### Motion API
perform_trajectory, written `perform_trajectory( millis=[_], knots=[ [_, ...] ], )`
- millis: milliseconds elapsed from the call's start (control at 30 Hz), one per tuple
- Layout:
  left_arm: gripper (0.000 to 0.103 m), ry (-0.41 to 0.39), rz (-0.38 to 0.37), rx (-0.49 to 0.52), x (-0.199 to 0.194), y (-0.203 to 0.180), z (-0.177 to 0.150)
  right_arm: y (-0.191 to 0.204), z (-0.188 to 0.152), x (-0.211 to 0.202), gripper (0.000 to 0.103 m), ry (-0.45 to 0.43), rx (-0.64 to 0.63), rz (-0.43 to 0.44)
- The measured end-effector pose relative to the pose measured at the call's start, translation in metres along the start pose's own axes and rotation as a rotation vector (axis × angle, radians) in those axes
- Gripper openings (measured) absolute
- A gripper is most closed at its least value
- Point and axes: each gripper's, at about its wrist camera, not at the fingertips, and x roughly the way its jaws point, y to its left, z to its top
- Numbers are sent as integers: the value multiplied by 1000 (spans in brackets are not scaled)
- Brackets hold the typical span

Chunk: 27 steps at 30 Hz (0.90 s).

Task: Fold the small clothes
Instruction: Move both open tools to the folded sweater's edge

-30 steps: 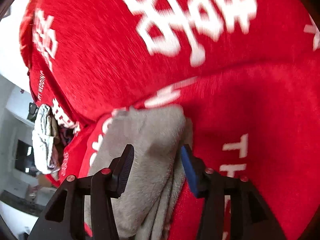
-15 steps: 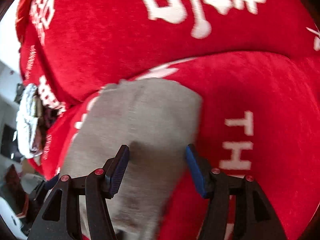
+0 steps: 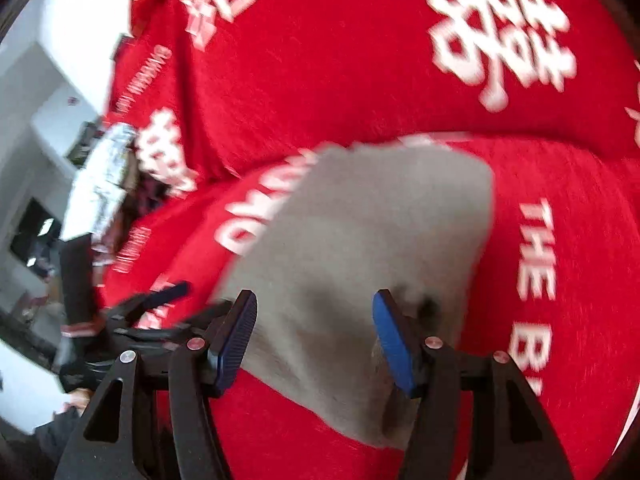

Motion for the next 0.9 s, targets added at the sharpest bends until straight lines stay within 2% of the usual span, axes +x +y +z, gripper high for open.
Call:
perform_trajectory(
  millis=[67,167,300,433,500,600,767,900],
  knots=[
    [99,2,-7,10,1,1,-5,-16,-14,5,63,12,37,-14],
    [100,-6,21,40,1,-3,-10,-26,-32,-1,63,-46,57,25],
    [99,-14,27,50,-7,-4,-9,-16,-34,-5,64,-35,21,-41],
    [99,-65,41,71,-19,-7,0,2,-23,-23,64,-73,-31,-91],
    [99,-60,51,65,-15,-7,11,10,-14,-27,65,-95,-71,-110],
    [99,-46,74,67,-3,-9,28,15,5,-16,66,-77,-88,-128],
    [99,-8,94,94,21,-16,53,-15,32,23,65,12,-25,-188],
    [102,31,79,118,43,-20,63,-36,40,37,65,17,19,-194]
  ],
)
